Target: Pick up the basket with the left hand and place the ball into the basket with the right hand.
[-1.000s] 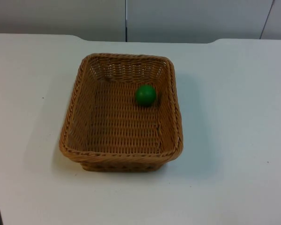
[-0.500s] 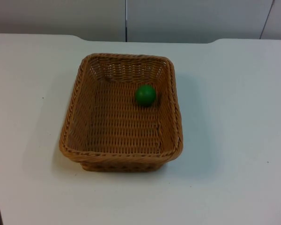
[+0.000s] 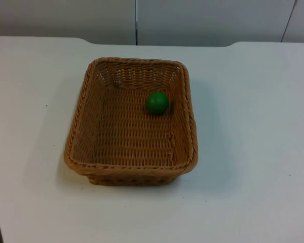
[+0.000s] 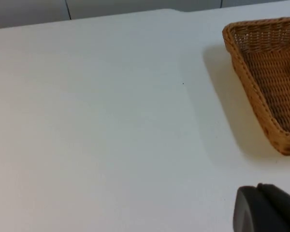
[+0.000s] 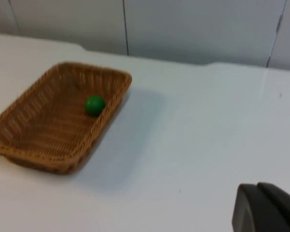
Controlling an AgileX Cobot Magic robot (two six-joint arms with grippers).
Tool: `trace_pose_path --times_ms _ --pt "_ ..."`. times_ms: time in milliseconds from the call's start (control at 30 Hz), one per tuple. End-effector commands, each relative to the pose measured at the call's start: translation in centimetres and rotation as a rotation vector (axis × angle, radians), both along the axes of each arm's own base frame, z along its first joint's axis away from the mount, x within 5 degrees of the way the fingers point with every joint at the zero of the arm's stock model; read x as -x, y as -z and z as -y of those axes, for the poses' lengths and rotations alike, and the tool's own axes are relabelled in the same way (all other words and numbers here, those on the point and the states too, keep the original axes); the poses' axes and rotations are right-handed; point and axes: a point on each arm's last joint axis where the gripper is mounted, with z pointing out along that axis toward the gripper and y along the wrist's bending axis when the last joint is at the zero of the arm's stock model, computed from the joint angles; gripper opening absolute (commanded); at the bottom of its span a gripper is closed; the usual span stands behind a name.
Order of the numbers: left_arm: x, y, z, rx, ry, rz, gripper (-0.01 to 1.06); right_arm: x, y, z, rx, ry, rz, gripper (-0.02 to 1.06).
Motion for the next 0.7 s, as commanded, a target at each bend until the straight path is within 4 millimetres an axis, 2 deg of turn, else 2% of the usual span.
trace_pose_path --times_ms 0,167,667 --pt "-0.1 0.1 0.0 0.004 0.003 0.015 0.00 -0.7 1.2 -0.3 0.002 0.000 -0.040 0.00" --pt "-0.1 0.1 0.0 0.004 0.003 0.015 0.00 -1.5 3.0 -0.9 -0.004 -0.031 -0.101 0.00" --pt "-0.1 0.1 0.0 0.004 0.003 0.015 0.00 -1.6 3.1 -1.1 -0.009 -0.037 -0.095 0.00"
